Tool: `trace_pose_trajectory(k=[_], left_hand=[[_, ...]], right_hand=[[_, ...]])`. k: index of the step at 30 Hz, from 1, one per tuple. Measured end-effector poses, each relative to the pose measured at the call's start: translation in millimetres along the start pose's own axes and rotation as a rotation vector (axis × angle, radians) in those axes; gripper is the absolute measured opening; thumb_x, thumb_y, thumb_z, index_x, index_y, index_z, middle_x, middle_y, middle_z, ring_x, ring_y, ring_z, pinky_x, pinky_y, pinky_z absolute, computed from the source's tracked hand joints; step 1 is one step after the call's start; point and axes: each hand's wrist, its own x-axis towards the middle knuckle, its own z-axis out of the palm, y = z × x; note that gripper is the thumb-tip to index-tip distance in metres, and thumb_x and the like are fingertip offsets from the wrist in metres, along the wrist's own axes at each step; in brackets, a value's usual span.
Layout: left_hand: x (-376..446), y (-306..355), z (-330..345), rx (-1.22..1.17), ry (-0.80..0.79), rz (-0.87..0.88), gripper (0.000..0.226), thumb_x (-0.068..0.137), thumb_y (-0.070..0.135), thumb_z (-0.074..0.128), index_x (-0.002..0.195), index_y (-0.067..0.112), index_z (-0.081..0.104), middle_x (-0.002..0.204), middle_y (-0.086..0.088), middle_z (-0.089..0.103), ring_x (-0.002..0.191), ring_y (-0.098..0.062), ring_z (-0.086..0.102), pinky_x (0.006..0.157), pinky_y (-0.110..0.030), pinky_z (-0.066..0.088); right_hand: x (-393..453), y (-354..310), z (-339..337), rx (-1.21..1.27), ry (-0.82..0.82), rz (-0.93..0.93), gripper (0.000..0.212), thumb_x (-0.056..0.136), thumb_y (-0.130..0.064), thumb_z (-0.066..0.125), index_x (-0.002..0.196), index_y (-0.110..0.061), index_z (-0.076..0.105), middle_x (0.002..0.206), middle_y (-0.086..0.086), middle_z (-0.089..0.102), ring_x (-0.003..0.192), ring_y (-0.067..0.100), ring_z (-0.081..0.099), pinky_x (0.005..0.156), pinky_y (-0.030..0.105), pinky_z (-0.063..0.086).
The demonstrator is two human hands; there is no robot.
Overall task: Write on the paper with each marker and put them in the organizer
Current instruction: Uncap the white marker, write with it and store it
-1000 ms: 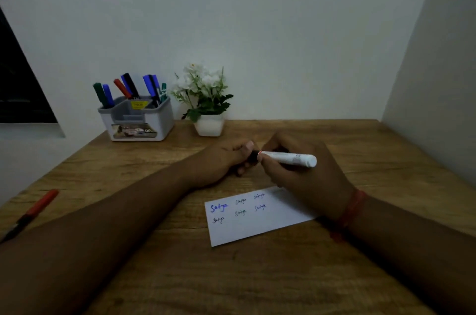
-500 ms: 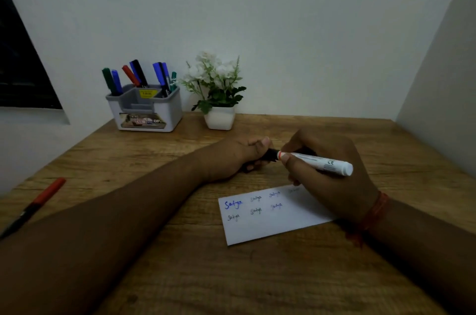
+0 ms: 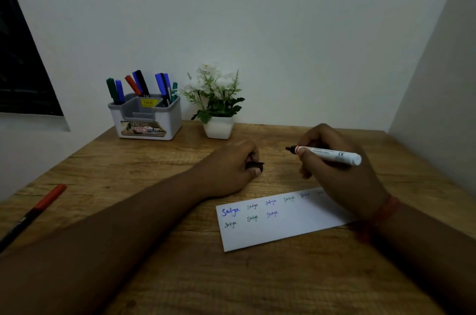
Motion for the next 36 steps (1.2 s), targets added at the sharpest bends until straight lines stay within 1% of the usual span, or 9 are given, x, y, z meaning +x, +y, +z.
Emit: trace_pose_trajectory(k=[3,6,10,13,16,23,28,32,36], left_hand=[[1,-1,2,0.001,-0.003,-0.037,0.022,0.087,0.035,0.069,0.098,0.025,0.054,0.096,0.011,0.053,0.085,-0.006,0.048,0.072,-0.027,0.041],[0,1,0,0.055,0.018,-0.075,0.032,0.086,0.048,0.064,0.108,0.029,0.050,0.110,0.011,0.050,0.105,-0.011,0.045,0.090,-0.038,0.044],[-1,13,1,0.203,0.095,-0.097,0.053,0.092,0.058,0.047,0.136,0.029,0.039,0.143,0.004,0.038,0.134,-0.020,0.031,0.113,-0.051,0.024],[-3,24,3,0.255,0.096,-0.066,0.062,0.095,0.060,0.039,0.147,0.031,0.025,0.160,0.003,0.017,0.149,-0.021,0.007,0.118,-0.060,0.004],[-6,31,6,0.257,0.056,-0.046,0.065,0.096,0.061,0.034,0.151,0.032,0.017,0.165,0.006,0.003,0.151,-0.020,-0.009,0.118,-0.060,-0.003],[-9,38,15,0.352,-0.018,-0.011,0.070,0.096,0.063,0.027,0.155,0.031,0.005,0.165,0.005,-0.011,0.149,-0.023,-0.021,0.117,-0.062,-0.004],[-9,35,22,0.389,-0.076,0.020,0.071,0.096,0.065,0.023,0.155,0.033,0.001,0.164,0.004,-0.019,0.148,-0.022,-0.027,0.116,-0.063,-0.005],[-7,33,24,0.406,-0.080,0.024,0.073,0.093,0.068,0.017,0.155,0.034,-0.001,0.164,0.005,-0.020,0.147,-0.022,-0.029,0.116,-0.063,-0.007],[-7,31,29,0.394,-0.113,-0.013,0.071,0.094,0.070,0.017,0.154,0.036,-0.003,0.163,0.007,-0.023,0.145,-0.021,-0.032,0.116,-0.062,-0.008]], right_hand=[[0,0,2,-0.021,-0.015,0.023,0.010,0.093,-0.007,0.064,0.084,-0.011,0.062,0.067,0.008,0.069,0.058,0.020,0.068,0.056,0.041,0.055],[1,0,3,-0.032,-0.012,0.050,0.009,0.093,-0.009,0.064,0.085,-0.014,0.063,0.068,0.006,0.071,0.059,0.018,0.069,0.059,0.040,0.057],[4,-4,-1,0.005,0.007,0.079,0.006,0.096,-0.012,0.063,0.090,-0.014,0.065,0.074,0.007,0.073,0.066,0.017,0.073,0.065,0.037,0.062],[9,-16,-6,0.120,0.083,0.127,0.007,0.095,-0.010,0.063,0.091,-0.010,0.069,0.080,0.008,0.075,0.073,0.021,0.075,0.072,0.039,0.063],[11,-30,-9,0.328,0.099,0.246,0.011,0.095,-0.005,0.059,0.088,-0.002,0.068,0.082,0.012,0.072,0.073,0.027,0.071,0.073,0.045,0.062],[-32,-33,-12,0.515,-0.022,0.633,0.015,0.090,-0.011,0.058,0.087,0.002,0.065,0.079,0.018,0.067,0.067,0.025,0.064,0.065,0.036,0.056],[-32,-23,-16,0.372,-0.215,0.571,0.020,0.081,-0.020,0.060,0.083,-0.002,0.067,0.082,0.027,0.066,0.068,0.026,0.063,0.071,0.038,0.055],[-28,-18,-17,0.308,-0.259,0.519,0.018,0.085,-0.016,0.061,0.084,0.002,0.065,0.079,0.016,0.070,0.068,0.026,0.065,0.074,0.040,0.054],[-36,-23,-19,0.160,-0.291,0.418,0.012,0.090,-0.013,0.063,0.084,-0.013,0.073,0.087,0.006,0.077,0.083,0.020,0.074,0.082,0.036,0.059]])
